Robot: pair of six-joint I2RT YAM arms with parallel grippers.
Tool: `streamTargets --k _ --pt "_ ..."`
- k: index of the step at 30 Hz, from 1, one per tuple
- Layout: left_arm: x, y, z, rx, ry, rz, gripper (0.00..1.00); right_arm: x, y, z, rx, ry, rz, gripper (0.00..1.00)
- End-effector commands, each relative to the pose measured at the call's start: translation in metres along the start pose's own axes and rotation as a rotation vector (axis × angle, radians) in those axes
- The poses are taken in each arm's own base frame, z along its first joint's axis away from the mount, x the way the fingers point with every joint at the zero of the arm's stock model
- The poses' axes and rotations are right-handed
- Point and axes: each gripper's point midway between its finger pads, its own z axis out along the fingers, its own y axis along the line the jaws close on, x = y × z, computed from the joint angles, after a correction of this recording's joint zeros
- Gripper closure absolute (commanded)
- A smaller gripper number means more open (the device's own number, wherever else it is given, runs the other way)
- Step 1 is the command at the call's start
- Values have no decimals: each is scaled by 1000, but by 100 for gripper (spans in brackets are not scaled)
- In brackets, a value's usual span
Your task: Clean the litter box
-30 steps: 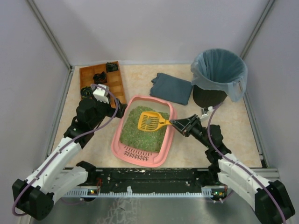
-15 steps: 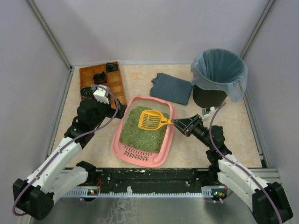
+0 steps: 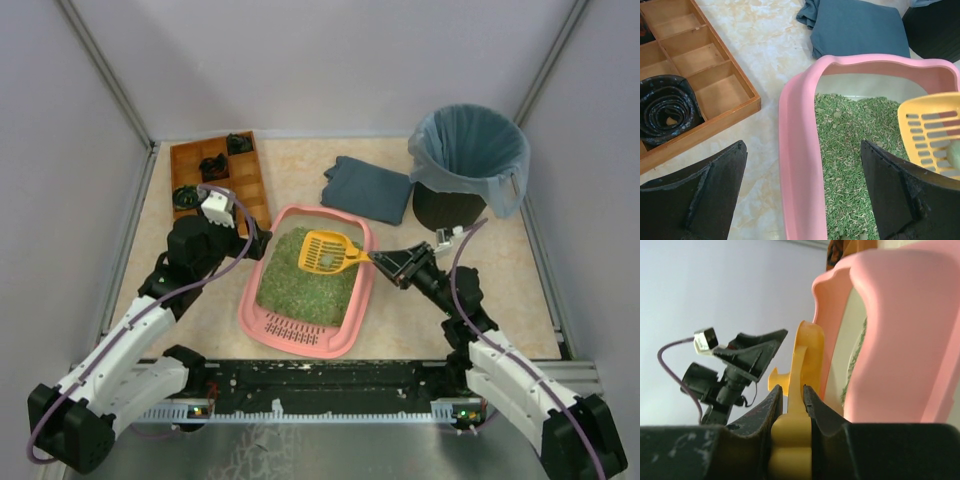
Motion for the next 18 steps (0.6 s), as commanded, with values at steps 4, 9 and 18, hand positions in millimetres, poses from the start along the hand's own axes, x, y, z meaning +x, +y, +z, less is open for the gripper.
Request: streamTargets --k 4,9,18 --pt "-6 2 0 -6 -6 21 2 11 18 7 -50 72 -43 100" --pt "-4 2 -1 -4 -6 21 2 10 30 4 -97 60 -56 100" --pt "2 -4 5 29 29 22 3 5 32 1 -117 45 -25 100"
